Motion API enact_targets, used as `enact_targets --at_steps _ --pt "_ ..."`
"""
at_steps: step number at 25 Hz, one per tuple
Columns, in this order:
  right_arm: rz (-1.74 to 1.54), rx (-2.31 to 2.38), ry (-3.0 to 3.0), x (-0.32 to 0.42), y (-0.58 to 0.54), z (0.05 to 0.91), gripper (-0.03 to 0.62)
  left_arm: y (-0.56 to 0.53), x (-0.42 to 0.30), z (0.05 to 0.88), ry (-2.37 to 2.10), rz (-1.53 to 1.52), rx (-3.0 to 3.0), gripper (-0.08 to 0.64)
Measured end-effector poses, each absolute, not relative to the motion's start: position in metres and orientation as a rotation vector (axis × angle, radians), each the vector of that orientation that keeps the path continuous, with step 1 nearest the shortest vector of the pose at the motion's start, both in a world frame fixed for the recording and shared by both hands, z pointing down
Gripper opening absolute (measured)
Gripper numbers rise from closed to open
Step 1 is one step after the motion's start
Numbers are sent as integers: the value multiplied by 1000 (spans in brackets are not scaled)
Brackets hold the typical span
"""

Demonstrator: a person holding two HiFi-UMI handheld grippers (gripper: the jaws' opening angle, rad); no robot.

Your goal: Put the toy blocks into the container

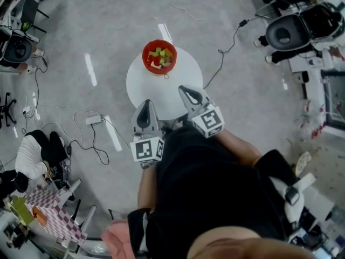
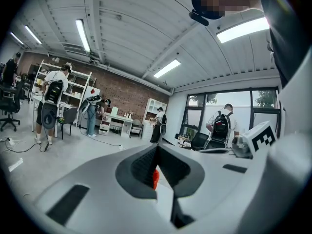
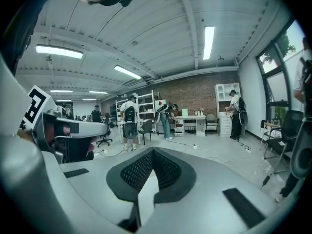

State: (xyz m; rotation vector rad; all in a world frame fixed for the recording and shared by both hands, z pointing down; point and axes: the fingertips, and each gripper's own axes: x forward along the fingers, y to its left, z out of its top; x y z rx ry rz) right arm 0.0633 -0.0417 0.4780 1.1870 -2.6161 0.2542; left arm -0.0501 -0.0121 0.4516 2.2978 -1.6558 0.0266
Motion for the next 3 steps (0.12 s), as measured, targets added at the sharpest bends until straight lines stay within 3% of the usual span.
enact_targets --at_steps 3 --pt "247 1188 -2613 64 -42 479 -3 -13 -50 452 -1653 26 2301 -2"
